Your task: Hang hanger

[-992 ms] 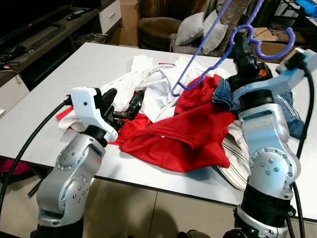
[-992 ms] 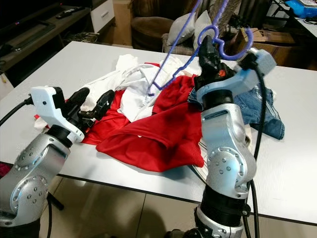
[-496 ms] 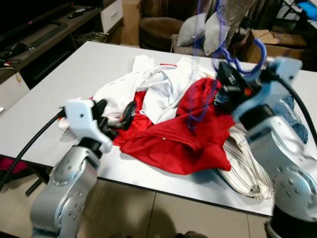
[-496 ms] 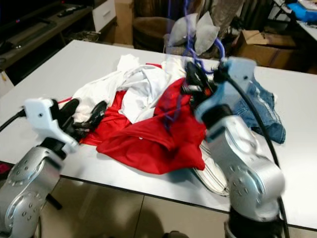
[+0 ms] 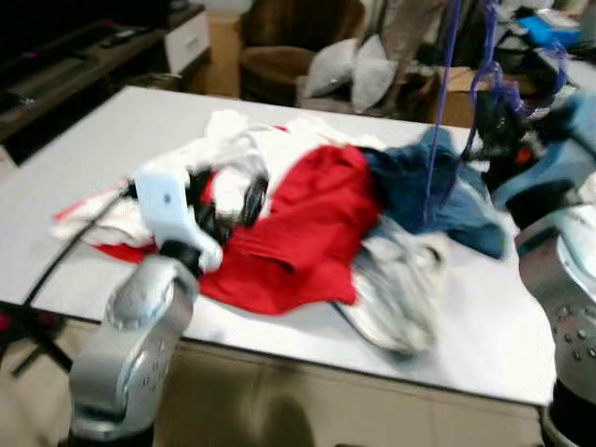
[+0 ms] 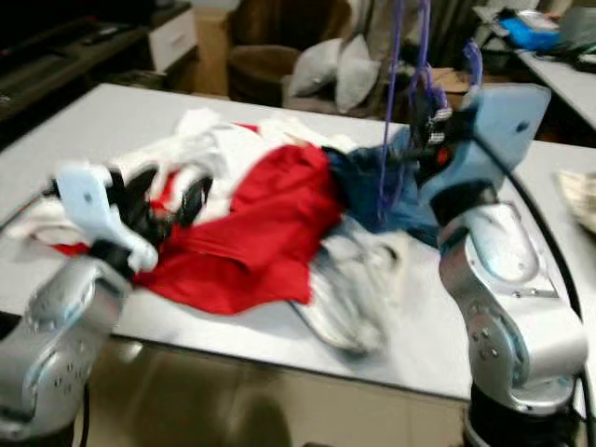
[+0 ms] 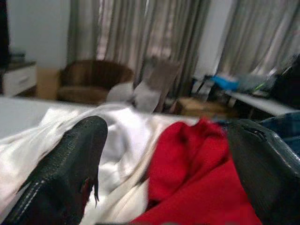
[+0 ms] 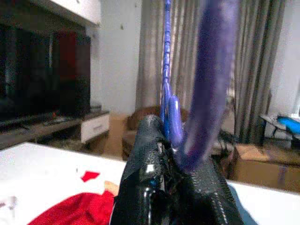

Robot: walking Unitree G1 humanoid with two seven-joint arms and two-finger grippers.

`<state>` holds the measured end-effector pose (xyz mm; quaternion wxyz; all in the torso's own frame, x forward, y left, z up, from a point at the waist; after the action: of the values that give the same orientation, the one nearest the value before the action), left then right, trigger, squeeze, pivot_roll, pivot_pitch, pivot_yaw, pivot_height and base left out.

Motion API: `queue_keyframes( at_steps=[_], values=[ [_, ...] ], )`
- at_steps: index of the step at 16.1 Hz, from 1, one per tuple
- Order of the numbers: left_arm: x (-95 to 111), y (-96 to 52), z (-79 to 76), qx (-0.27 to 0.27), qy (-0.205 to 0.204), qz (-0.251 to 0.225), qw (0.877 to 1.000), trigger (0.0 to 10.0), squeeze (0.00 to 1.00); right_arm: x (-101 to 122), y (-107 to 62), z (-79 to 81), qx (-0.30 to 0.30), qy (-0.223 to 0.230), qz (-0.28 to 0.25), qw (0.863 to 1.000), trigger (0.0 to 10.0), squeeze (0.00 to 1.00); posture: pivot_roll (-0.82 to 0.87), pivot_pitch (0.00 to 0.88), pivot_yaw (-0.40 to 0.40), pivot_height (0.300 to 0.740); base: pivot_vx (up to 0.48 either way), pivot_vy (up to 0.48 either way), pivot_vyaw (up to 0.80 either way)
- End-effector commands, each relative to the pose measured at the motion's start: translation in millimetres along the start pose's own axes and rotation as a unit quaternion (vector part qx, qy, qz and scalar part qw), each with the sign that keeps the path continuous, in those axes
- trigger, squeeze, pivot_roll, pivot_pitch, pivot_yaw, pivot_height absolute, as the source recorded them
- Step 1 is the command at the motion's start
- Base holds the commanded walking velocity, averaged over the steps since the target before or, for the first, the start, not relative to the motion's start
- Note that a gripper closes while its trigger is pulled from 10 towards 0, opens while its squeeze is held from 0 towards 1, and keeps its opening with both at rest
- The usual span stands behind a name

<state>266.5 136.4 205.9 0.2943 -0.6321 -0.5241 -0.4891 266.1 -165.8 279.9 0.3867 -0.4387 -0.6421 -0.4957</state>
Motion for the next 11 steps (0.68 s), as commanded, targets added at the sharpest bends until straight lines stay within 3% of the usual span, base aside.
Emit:
queue_keyframes(
  at_steps=[1, 2, 6, 8, 9, 10, 11],
  values=[
    [-1.0, 2.7, 0.4, 0.001, 0.002, 0.005, 1.000, 10.0, 0.62, 0.6, -2.6, 3.3, 0.010, -0.002, -0.001, 1.000, 10.0, 0.00, -0.17, 0.008, 0.011, 0.740, 0.000, -0.442, 0.00],
    [0.9, 2.5, -1.0, -0.004, 0.005, 0.003, 1.000, 10.0, 0.62, -9.0, -7.1, 11.5, 0.025, 0.013, 0.023, 0.999, 10.0, 0.00, -0.17, 0.007, 0.002, 0.740, 0.000, -0.386, 0.00],
    [3.1, 3.3, -0.1, 0.001, 0.009, -0.005, 1.000, 10.0, 0.62, -24.5, -9.7, 12.6, 0.009, 0.039, 0.058, 0.998, 10.0, 0.00, -0.17, 0.000, -0.007, 0.740, 0.000, -0.359, 0.00],
    [3.8, 7.5, -3.6, -0.006, 0.005, -0.005, 1.000, 10.0, 0.62, -26.6, -5.2, 0.6, -0.015, -0.055, 0.058, 0.997, 10.0, 0.00, -0.16, 0.001, 0.006, 0.740, 0.000, -0.345, 0.00],
    [1.7, 5.7, -3.3, -0.009, 0.005, 0.000, 1.000, 10.0, 0.62, -27.9, -5.5, -4.3, -0.026, -0.069, 0.059, 0.996, 10.0, 0.00, -0.17, 0.000, 0.000, 0.740, 0.000, -0.345, 0.00],
    [-2.9, 2.0, 1.9, 0.001, 0.008, 0.007, 1.000, 10.0, 0.62, -31.5, -8.0, -4.6, -0.034, -0.035, 0.060, 0.997, 10.0, 0.00, -0.17, 0.000, -0.002, 0.740, 0.000, -0.337, 0.00],
    [-5.4, 0.5, 4.1, 0.007, 0.008, 0.009, 1.000, 10.0, 0.62, -35.5, -11.2, 1.9, -0.015, 0.029, 0.065, 0.997, 10.0, 0.00, -0.17, 0.000, -0.005, 0.740, 0.000, -0.341, 0.00]
  ],
)
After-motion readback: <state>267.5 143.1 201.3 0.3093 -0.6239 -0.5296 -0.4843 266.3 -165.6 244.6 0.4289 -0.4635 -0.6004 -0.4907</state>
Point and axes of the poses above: a point about 5 cm out from each wrist's last joint towards the gripper, its own y axis pointing out of the wrist towards the gripper, its own x axis along the axis of the wrist's last joint, z = x × y, the point moved 1 cm from there along y, pointing out of the wrist towards the gripper, and after that the axes turned 13 degrees about -y, right-handed, at the moved point
